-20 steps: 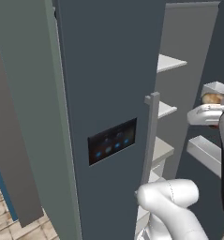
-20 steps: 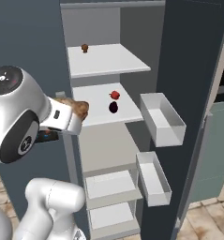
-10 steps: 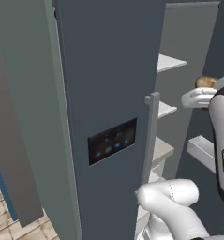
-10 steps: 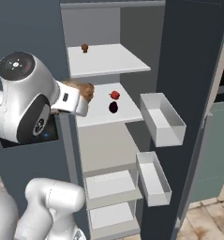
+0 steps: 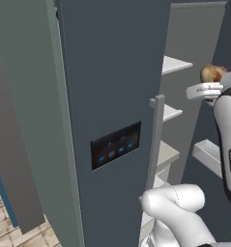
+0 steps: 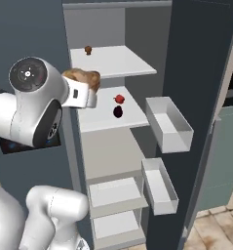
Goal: Transport the chicken drumstick and eggplant to the fridge. Place the chicken drumstick on the rack containing meat and place the eggplant on the rack containing the vegetable, ensuring meats and vegetables are on different racks.
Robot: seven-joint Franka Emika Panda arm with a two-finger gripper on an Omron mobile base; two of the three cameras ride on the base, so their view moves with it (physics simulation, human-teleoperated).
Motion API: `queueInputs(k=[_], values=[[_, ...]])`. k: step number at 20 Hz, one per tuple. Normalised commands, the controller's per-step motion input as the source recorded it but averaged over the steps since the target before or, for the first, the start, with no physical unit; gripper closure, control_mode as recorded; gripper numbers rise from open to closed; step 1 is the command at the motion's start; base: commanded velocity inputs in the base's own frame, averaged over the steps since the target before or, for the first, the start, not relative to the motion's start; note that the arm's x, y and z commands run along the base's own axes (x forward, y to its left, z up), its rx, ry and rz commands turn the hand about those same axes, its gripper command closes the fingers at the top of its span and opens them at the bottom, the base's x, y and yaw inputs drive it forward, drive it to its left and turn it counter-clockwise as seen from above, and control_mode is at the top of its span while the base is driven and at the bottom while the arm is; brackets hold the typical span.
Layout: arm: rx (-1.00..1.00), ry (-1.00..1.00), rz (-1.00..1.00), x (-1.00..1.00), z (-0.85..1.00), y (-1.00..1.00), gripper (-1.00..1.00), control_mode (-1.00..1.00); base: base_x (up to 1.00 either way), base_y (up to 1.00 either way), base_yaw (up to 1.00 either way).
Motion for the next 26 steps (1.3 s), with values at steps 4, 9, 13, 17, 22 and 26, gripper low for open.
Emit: queueInputs(k=[4,9,13,17,22,26], values=[[0.0,-0.02,0.02,0.54,0.17,-0.07,1.0,-1.0,0.0,0.0,0.0],[0.05,0.03,0.01,0.52,0.22,-0.24,1.0,-1.0,0.0,0.0,0.0],[0.04,0.04,0.04,0.48,0.15,-0.23,1.0,-1.0,0.0,0.0,0.0],[0.0,0.0,0.04,0.56,0.02,-0.15,1.0,-1.0,0.0,0.0,0.0],[0.0,0.0,0.01,0.61,0.0,-0.02,1.0,-1.0,0.0,0.0,0.0],[-0.02,0.0,0.0,0.74,0.0,0.0,1.0,-1.0,0.0,0.0,0.0]])
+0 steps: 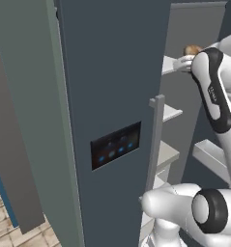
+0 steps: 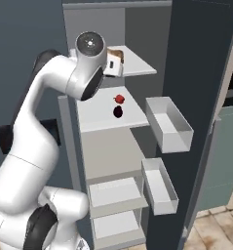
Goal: Transport the chicken drumstick and eggplant to the fridge. Place the chicken drumstick on the rack containing meat and place the eggplant on the rack containing the vegetable, ensuring meats and vegetables are on different racks.
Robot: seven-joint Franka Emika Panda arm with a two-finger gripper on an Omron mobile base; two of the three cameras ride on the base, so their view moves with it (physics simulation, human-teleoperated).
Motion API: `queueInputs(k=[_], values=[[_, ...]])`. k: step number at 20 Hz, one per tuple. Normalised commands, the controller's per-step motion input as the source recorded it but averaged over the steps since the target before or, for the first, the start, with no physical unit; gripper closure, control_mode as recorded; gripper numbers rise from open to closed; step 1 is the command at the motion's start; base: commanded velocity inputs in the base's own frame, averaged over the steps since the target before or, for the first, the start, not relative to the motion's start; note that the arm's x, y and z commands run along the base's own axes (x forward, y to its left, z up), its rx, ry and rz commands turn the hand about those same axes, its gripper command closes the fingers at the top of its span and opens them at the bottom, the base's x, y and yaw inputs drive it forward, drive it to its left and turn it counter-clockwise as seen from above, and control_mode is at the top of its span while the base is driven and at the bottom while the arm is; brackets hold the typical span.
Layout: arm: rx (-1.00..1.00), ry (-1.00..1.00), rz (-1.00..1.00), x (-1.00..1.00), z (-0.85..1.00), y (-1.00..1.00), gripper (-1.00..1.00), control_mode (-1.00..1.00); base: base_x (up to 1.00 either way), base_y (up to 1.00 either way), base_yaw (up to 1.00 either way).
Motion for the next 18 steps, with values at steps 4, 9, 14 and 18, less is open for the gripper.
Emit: queueInputs(k=[4,9,14,18], values=[[0.0,0.01,0.0,0.69,0.0,0.0,1.0,-1.0,0.0,0.0,0.0],[0.0,0.01,0.02,0.51,0.0,-0.07,1.0,-1.0,0.0,0.0,0.0],[0.0,0.01,0.02,0.55,0.0,-0.06,1.0,-1.0,0.0,0.0,0.0],[0.0,0.02,0.02,0.49,0.0,-0.13,1.0,-1.0,0.0,0.0,0.0]])
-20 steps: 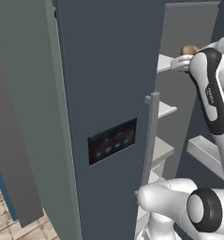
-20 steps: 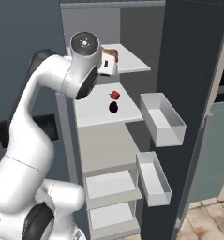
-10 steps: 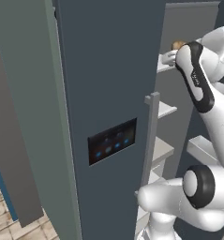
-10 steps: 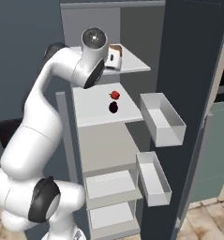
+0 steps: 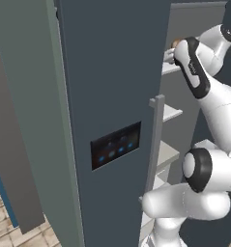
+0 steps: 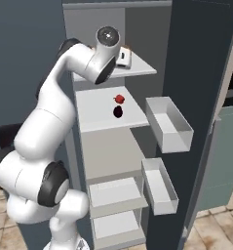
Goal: Transport the chicken drumstick and eggplant to the fridge. Place the chicken drumstick on the rack containing meat and place the eggplant on the rack containing the vegetable, ensuring meats and vegetables are on different racks.
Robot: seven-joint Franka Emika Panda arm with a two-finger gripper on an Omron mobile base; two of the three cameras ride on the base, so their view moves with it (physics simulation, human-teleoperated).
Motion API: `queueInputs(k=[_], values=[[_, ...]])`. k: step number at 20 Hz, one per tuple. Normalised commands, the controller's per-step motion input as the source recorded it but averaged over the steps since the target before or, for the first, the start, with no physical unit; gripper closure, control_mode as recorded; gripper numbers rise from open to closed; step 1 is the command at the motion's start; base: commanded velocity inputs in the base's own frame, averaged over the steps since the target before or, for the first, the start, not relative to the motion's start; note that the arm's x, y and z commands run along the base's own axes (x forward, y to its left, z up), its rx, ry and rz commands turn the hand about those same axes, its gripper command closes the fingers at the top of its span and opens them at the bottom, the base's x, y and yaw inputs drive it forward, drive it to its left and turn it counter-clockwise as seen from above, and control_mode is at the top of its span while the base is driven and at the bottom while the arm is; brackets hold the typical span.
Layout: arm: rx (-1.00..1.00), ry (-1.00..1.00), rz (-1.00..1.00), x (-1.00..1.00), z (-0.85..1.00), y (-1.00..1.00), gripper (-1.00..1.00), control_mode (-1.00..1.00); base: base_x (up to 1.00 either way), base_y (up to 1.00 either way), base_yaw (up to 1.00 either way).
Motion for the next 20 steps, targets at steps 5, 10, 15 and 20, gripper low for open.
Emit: queueInputs(k=[5,10,15,20], values=[[0.0,0.02,0.05,0.36,-0.02,-0.21,1.0,-1.0,0.0,0.0,0.0],[0.0,0.0,0.05,0.17,-0.13,-0.04,1.0,-1.0,0.0,0.0,0.0],[0.0,0.0,0.01,0.01,-0.24,0.0,1.0,-1.0,0.0,0.0,0.0],[-0.02,0.0,0.0,0.08,-0.22,0.02,1.0,-1.0,0.0,0.0,0.0]])
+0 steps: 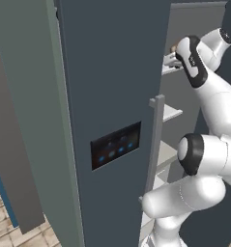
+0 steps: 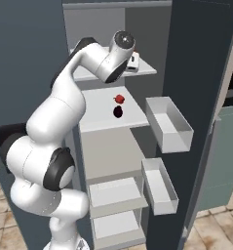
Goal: Transport the chicken drumstick and eggplant to the fridge. Place the chicken drumstick on the rack containing meat and place the eggplant on the rack containing the vegetable, ensuring meats and vegetables are on different racks.
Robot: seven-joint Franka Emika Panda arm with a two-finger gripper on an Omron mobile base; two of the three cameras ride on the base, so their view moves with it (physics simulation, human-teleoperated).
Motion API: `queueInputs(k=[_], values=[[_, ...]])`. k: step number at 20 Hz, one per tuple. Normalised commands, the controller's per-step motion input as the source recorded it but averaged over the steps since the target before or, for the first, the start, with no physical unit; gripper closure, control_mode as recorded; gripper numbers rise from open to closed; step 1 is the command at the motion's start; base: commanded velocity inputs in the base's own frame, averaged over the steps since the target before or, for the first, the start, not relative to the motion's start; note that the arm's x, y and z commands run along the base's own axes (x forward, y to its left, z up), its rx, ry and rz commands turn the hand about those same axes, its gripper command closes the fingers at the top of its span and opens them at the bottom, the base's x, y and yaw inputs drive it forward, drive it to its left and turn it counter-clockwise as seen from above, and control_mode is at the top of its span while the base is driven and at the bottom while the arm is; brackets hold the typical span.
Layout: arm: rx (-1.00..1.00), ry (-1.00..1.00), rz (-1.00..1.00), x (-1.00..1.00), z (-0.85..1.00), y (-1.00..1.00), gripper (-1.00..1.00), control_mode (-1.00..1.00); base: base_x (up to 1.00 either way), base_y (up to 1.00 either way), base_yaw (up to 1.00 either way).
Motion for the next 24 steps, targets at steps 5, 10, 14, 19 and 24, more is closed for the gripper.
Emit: queueInputs(k=[5,10,14,19,24], values=[[-0.05,0.0,-0.01,0.39,-0.11,0.17,1.0,-1.0,0.0,0.0,0.0],[-0.02,0.0,-0.02,0.52,0.0,0.12,1.0,-1.0,0.0,0.0,0.0],[0.0,0.0,0.0,0.47,0.0,-0.02,1.0,-1.0,0.0,0.0,0.0],[0.0,0.0,0.01,0.41,0.0,-0.17,1.0,-1.0,0.0,0.0,0.0],[0.0,0.0,0.02,0.45,-0.02,-0.1,1.0,-1.0,0.0,0.0,0.0]])
